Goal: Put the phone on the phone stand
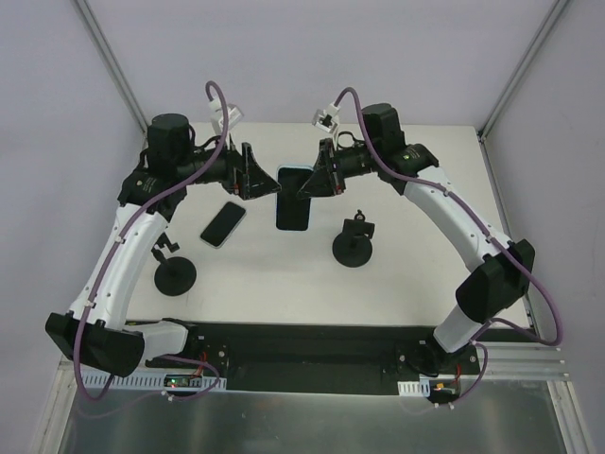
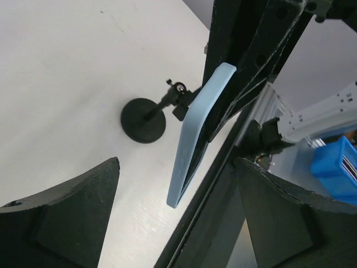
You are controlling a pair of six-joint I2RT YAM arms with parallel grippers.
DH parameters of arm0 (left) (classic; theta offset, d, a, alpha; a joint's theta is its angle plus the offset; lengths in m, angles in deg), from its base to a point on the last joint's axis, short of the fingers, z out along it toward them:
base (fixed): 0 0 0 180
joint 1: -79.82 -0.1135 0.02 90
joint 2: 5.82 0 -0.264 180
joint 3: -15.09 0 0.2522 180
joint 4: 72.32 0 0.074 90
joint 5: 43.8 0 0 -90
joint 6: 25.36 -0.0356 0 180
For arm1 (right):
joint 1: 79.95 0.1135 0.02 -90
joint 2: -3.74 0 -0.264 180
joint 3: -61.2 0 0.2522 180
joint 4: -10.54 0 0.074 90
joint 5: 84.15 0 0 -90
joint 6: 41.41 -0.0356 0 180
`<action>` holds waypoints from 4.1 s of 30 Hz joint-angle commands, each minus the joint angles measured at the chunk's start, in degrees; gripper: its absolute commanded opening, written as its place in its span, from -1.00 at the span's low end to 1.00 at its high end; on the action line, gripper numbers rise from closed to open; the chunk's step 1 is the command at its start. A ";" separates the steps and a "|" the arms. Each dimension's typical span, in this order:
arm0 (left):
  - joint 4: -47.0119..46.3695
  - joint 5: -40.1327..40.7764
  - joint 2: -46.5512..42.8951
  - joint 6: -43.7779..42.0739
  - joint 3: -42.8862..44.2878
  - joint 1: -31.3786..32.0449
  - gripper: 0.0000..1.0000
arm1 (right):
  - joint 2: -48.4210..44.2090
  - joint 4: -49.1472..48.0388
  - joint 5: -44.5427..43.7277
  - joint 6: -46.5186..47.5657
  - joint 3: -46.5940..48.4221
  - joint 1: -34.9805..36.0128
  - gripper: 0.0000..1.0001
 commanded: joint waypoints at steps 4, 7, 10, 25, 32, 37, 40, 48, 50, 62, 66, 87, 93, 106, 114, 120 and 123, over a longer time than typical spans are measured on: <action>-5.85 -9.84 0.84 -3.82 -2.85 4.89 0.55 | -1.18 14.63 8.33 17.20 5.06 0.31 -0.99; -10.50 -13.80 1.37 -2.07 -5.48 5.78 0.20 | 0.05 17.45 8.33 19.66 6.64 0.31 -0.99; -11.83 -15.56 2.16 -1.10 -8.21 5.95 -0.03 | 0.31 17.64 8.16 19.76 7.08 0.58 -0.99; -17.90 -11.88 -3.19 -0.57 -14.97 7.54 -1.00 | 5.85 27.13 4.64 24.77 15.52 4.97 -0.96; -22.10 -2.91 -11.36 -0.58 -19.80 4.99 -1.00 | 5.68 26.25 1.83 23.89 14.64 4.88 0.24; -34.55 -6.94 -12.87 9.24 -23.67 -1.51 -1.00 | 5.76 24.58 1.74 23.02 13.41 4.71 0.47; -44.05 -12.74 -11.64 16.62 -25.78 -2.40 -1.00 | 6.29 20.02 2.26 19.95 13.15 5.06 0.48; -56.30 -15.83 -10.76 24.65 -29.22 -2.40 -1.00 | 7.78 13.33 3.41 12.64 13.59 6.29 0.35; -56.48 -15.39 -11.19 24.48 -29.57 -2.40 -1.00 | 8.40 13.42 4.28 12.29 14.11 6.29 0.12; -47.35 -12.75 -11.64 19.56 -26.85 -2.40 -0.41 | 8.31 11.66 5.26 12.11 13.41 6.64 -0.99; -46.38 -11.43 -11.99 18.33 -26.85 -2.40 -0.18 | 7.79 11.83 5.17 12.46 12.97 6.64 -0.99; -53.58 -8.88 -14.19 21.93 -30.10 -2.40 -0.25 | 8.66 15.00 4.99 14.31 14.90 7.61 -0.99; -53.67 -9.67 -14.01 21.93 -30.01 -2.31 -0.38 | 9.10 15.44 4.73 14.22 15.52 7.96 -0.99; -53.67 -11.96 -12.52 22.02 -29.40 -1.17 -0.73 | 8.93 15.53 3.94 13.87 16.13 8.49 -0.99; -49.99 -7.22 -16.11 19.21 -29.92 -0.81 -1.00 | 5.95 17.81 -4.92 13.34 14.74 8.49 0.48; -41.12 2.79 -20.67 13.32 -29.66 -0.81 -1.00 | -2.39 22.65 -28.28 9.06 11.40 6.47 0.93; -36.03 9.82 -23.58 9.28 -29.13 -0.82 -1.00 | -10.65 18.87 -40.43 -1.29 1.51 3.40 0.93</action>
